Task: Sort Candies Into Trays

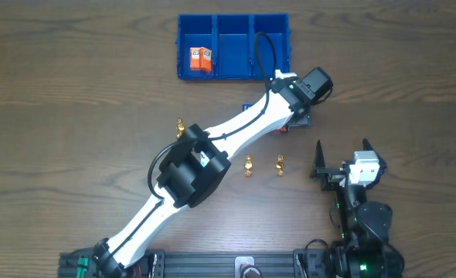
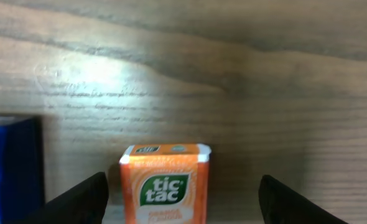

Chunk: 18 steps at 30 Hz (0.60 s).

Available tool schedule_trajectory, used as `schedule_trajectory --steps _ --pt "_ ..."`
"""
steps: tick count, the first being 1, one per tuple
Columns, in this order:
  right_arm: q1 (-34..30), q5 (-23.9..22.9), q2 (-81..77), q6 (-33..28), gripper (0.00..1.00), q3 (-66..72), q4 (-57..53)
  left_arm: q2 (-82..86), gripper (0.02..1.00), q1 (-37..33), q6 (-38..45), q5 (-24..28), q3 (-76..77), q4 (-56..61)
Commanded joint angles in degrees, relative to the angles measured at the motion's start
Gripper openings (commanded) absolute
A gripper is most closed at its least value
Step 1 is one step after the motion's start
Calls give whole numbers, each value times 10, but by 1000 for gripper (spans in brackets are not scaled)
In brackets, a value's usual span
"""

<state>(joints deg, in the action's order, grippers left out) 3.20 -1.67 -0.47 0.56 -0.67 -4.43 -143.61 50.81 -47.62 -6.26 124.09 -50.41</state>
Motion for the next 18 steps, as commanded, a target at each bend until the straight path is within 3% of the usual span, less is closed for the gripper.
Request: schedule_trajectory --steps 1,10,14,18 --pt "4 3 3 -8 998 2 -1 5 750 -1 -14 14 -2 -16" --pt "4 3 3 -9 998 2 -1 -10 599 -1 -21 32 -3 -17" --pt "4 3 3 -8 998 2 -1 -14 375 -1 -24 32 -3 -16" --pt "4 3 3 -8 998 2 -1 -9 259 -3 -24 26 -3 -14"
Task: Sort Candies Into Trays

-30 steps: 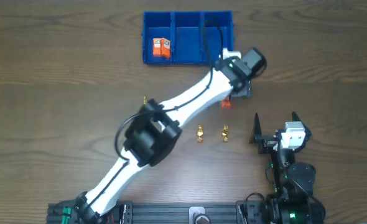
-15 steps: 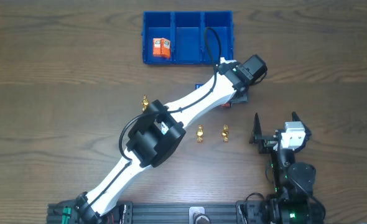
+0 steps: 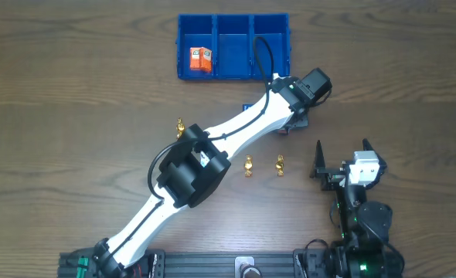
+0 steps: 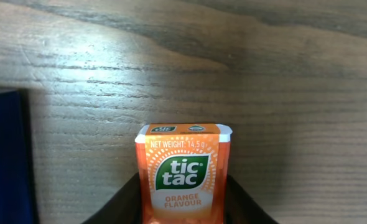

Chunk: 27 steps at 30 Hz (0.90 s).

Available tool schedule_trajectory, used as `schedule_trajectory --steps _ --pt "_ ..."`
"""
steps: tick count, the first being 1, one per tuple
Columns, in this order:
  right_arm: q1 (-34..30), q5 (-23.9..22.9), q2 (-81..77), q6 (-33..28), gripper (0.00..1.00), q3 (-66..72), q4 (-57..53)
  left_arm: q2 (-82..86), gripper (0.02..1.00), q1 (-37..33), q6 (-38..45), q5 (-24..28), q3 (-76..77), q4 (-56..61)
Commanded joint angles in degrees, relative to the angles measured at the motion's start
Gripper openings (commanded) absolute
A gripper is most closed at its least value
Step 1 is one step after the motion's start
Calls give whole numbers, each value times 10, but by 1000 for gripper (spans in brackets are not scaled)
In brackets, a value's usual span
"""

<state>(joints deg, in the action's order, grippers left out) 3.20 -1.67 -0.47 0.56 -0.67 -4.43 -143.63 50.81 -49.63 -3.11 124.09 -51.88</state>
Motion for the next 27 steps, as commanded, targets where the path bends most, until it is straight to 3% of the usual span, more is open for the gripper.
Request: schedule_trajectory --steps 1,7,12,17,27 --pt "4 3 3 -8 998 2 -1 -3 257 -4 -3 -12 -3 5" --pt "4 3 3 -8 998 2 -1 92 251 -32 50 -92 -3 18" --pt "4 3 3 -8 998 2 -1 195 248 -108 165 -143 -2 18" --pt "4 3 3 -8 998 2 -1 212 246 -204 251 -133 -2 21" --pt "4 3 3 -8 998 2 -1 125 255 -287 304 -25 -2 21"
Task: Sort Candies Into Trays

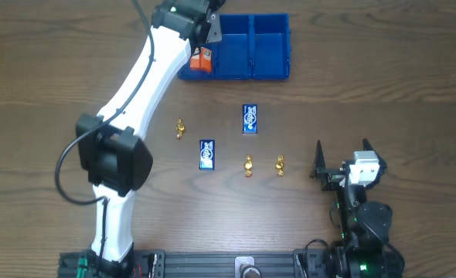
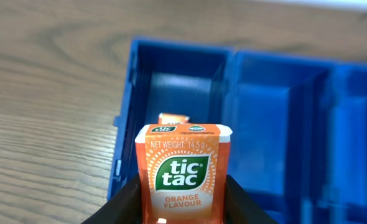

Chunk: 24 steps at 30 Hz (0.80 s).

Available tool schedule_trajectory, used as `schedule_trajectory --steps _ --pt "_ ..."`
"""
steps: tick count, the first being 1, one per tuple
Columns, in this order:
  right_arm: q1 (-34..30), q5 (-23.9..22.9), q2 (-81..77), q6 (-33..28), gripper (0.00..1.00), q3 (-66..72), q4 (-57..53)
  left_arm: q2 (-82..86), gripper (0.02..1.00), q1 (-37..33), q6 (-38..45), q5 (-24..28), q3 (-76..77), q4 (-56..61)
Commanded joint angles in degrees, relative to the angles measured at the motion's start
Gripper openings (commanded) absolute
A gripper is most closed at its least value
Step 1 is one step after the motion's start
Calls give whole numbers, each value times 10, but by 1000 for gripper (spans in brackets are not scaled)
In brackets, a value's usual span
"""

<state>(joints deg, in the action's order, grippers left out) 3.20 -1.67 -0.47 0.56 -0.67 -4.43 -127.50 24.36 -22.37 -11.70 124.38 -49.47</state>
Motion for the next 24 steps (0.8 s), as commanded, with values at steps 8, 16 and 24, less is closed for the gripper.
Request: schedule_trajectory --steps 8,16,24 --pt "4 3 3 -8 998 2 -1 -63 463 -42 31 88 -5 3" --pt "4 3 3 -8 998 2 -1 35 985 -48 38 86 -28 15" --pt "4 3 3 -8 998 2 -1 493 996 -68 64 23 -466 271"
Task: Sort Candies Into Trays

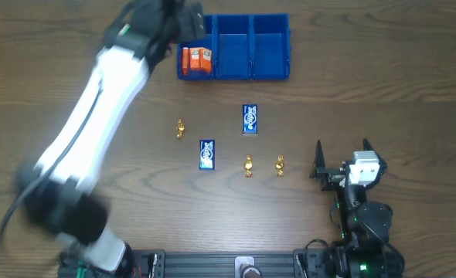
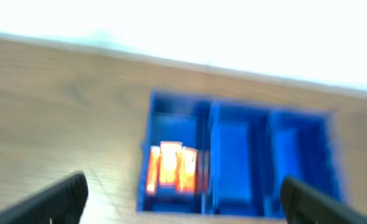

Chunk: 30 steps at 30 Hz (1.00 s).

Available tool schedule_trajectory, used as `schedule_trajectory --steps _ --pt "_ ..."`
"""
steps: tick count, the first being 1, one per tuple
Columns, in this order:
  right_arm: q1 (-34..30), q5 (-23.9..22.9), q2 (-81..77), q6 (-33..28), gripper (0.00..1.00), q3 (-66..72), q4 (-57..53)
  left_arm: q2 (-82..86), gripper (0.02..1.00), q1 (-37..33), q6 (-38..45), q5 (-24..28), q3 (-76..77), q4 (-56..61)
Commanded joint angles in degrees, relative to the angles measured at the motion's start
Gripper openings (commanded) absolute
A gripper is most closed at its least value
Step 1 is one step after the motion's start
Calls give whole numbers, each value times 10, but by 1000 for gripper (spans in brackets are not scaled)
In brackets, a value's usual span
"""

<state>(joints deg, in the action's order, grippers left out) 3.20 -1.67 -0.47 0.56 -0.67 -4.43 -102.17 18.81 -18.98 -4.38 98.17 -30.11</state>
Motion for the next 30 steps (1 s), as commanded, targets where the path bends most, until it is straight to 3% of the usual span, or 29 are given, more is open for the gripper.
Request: schedule_trajectory --steps 1,6,12,24,30 --pt "4 3 3 -8 998 2 -1 290 1000 -16 41 -50 -250 105" --pt "4 3 3 -8 998 2 -1 552 1000 -57 80 -21 -501 267" --pt "4 3 3 -8 998 2 -1 794 1000 -148 118 99 -785 447" --pt "4 3 3 -8 998 2 -1 961 1000 -159 158 145 -931 450" --pt "4 3 3 -8 998 2 -1 988 998 -159 163 146 -952 388"
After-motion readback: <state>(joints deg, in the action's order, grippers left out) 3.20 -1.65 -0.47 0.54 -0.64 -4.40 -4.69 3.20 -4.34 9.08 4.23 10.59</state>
